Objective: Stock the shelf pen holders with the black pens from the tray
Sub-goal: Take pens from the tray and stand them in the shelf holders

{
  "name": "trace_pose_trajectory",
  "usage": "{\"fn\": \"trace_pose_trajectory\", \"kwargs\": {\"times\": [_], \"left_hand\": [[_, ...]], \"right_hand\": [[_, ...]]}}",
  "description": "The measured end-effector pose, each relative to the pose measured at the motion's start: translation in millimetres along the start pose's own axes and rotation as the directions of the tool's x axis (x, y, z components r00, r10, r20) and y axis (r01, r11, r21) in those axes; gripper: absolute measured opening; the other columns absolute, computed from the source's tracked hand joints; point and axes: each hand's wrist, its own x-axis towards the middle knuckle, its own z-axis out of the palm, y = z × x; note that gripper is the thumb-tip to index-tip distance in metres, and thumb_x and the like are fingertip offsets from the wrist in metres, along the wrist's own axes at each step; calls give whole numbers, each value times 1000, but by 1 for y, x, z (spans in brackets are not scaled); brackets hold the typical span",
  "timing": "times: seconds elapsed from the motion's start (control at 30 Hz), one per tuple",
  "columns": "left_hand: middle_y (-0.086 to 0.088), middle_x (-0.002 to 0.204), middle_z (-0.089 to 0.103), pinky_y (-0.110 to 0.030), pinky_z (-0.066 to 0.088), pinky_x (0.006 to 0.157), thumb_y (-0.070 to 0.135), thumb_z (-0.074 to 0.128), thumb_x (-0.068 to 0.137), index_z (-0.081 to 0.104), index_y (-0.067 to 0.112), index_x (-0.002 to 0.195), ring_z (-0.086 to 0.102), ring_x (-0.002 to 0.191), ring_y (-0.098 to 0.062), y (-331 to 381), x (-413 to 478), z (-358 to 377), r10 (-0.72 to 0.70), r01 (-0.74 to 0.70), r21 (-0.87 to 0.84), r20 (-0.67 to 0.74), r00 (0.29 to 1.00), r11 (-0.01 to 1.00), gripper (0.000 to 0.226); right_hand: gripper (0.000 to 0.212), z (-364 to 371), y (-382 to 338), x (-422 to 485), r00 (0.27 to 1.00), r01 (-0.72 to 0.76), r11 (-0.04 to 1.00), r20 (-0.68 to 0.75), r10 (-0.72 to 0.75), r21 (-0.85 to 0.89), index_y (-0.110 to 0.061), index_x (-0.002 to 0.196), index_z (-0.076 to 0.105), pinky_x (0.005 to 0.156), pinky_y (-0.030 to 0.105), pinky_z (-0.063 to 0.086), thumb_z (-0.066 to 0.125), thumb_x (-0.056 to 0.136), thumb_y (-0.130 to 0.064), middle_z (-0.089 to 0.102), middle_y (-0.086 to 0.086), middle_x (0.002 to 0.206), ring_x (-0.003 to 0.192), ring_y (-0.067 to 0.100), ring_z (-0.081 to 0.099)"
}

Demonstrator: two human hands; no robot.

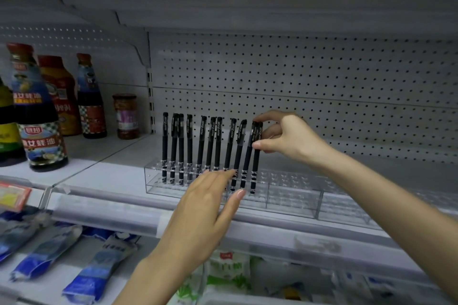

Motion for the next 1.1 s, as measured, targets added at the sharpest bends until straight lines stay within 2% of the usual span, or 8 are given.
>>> {"fn": "trace_pose_trajectory", "kwargs": {"times": [0.07, 0.17, 0.5, 0.67, 0.77, 0.87, 1.03, 1.1], "left_hand": [[22, 140, 39, -9, 18, 106, 64, 15, 86, 34, 33, 145, 28, 128, 10, -1, 1, 0, 4, -4, -3, 8, 1000, 1000, 70], [27, 140, 36, -5, 13, 105, 66, 16, 85, 34, 38, 144, 22, 127, 17, -3, 0, 1, -24, 24, -84, 5, 1000, 996, 68], [22, 147, 33, -22, 19, 116, 63, 26, 94, 35, 36, 144, 22, 138, 6, 2, -18, 6, -36, 28, -209, -32, 999, 977, 57], [14, 143, 42, 0, 16, 102, 56, 30, 94, 41, 29, 142, 30, 130, 7, 14, -39, 6, -7, -4, -226, -49, 999, 974, 55], [13, 143, 43, -4, 17, 104, 61, 28, 93, 41, 27, 142, 30, 130, 6, 17, -58, 10, 9, -18, -219, -40, 999, 976, 61], [12, 142, 42, -15, 20, 111, 59, 26, 91, 42, 25, 142, 29, 135, 0, 16, -81, 18, -6, -1, -212, -32, 999, 977, 63], [1, 137, 50, -8, 21, 104, 47, 32, 95, 48, 15, 137, 40, 127, -6, -3, -140, 48, -87, 83, -202, -10, 996, 976, 55], [5, 138, 48, -3, 19, 103, 47, 33, 95, 47, 19, 138, 37, 126, 0, -13, -168, 65, -169, 173, -215, 36, 985, 961, 53]], "right_hand": [[35, 2, 2, 1, 1000, -6, 1000, -11, 6, 4, -21, 111, 60, 93, 37, 48, 75, 79, -24, 72, -1, 78, 85, 18, 66], [52, 0, 1, 1, 1000, -27, 1000, 10, 27, -10, -20, 125, 53, 91, 33, 49, 76, 79, -26, 74, 5, 81, 81, 17, 66], [62, -14, -3, -35, 997, -82, 994, 1, 82, -78, -13, 130, 49, 101, 38, 46, 76, 77, -31, 66, 7, 117, 103, 18, 64], [59, -10, -7, -75, 995, -85, 991, 35, 89, -105, -12, 129, 51, 97, 31, 48, 75, 78, -31, 62, 4, 118, 101, 15, 63], [54, 2, -5, -101, 998, -36, 995, 51, 41, -94, -12, 125, 55, 95, 30, 49, 75, 77, -29, 62, 1, 109, 100, 14, 62], [50, 23, 2, -131, 988, 11, 996, 152, 3, -88, -16, 124, 56, 92, 23, 49, 74, 79, -30, 61, -5, 106, 101, 9, 59], [53, 77, 44, -182, 935, -11, 996, 352, 43, -94, -19, 129, 54, 99, 22, 44, 71, 81, -36, 60, -6, 125, 111, 7, 57], [56, 103, 68, -200, 893, -45, 990, 439, 99, -133, -19, 132, 52, 100, 21, 42, 68, 83, -40, 57, -6, 130, 115, 7, 54]]}}
